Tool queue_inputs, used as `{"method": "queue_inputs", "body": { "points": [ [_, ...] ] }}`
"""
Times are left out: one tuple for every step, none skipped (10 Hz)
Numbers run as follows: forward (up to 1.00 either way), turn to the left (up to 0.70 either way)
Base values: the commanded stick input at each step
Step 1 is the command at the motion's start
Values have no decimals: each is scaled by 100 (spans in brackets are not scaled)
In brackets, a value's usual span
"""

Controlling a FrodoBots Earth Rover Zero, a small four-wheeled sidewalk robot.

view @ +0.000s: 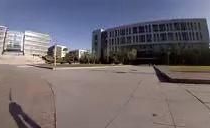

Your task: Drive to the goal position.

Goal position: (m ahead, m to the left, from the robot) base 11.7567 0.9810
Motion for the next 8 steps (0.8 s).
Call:
{"method": "queue_inputs", "body": {
  "points": [
    [70,0],
    [70,0],
    [70,0],
    [70,0],
    [70,0],
    [70,0],
    [70,0],
    [70,0]
  ]
}}
